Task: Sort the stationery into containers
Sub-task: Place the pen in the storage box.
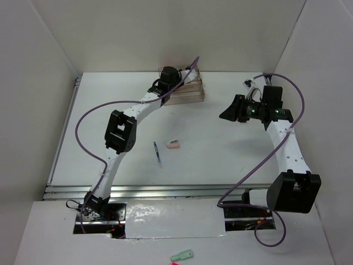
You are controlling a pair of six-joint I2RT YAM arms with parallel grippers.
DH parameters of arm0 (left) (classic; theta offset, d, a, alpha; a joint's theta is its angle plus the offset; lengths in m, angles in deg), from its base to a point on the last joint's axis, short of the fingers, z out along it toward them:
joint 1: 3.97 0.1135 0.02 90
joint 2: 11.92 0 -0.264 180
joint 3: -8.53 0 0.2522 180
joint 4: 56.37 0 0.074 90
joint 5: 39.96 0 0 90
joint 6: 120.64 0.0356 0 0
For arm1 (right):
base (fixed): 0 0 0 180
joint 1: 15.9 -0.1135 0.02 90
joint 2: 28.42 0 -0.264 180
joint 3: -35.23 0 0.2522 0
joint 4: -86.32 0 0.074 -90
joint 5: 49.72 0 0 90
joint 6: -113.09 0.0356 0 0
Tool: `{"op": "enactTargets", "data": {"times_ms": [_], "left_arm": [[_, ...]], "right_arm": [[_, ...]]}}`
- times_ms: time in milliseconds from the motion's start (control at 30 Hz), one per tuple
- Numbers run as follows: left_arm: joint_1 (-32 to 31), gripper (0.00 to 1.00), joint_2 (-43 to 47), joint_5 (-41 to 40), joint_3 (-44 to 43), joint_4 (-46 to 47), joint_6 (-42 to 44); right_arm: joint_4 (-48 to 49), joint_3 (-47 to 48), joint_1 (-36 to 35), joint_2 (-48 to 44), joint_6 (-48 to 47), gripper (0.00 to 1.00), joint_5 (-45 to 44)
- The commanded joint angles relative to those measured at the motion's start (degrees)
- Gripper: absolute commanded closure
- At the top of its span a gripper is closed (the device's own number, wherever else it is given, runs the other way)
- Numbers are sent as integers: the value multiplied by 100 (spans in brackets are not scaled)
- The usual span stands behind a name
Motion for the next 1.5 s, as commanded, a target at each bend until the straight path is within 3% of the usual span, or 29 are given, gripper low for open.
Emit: {"op": "enactTargets", "data": {"times_ms": [0, 267, 733, 900, 967, 1300, 1433, 1467], "left_arm": [[101, 100, -269, -18, -599, 1011, 716], [136, 99, -876, 387, -784, 1318, 1129], [268, 88, -1175, 739, -933, 1214, 972], [294, 66, -1237, 607, -987, 1311, 655], [303, 58, -1167, 650, -960, 1275, 558], [303, 56, -693, 704, -820, 1134, 84], [434, 59, 132, 939, -347, 828, -811], [478, 59, 691, 1036, 38, 696, -1240]], "right_arm": [[-183, -113, 44, 7, -308, 49, -46], [-175, -262, 79, 280, -378, 51, -29], [-174, -192, 79, 701, -308, 52, 86], [-192, -210, 79, 780, -273, 52, 147], [-192, -201, 62, 789, -281, 52, 147], [-210, -122, -70, 693, -238, 53, 112], [-271, -104, -114, 500, -290, 53, 60], [-315, -113, -123, 447, -308, 53, 16]]}}
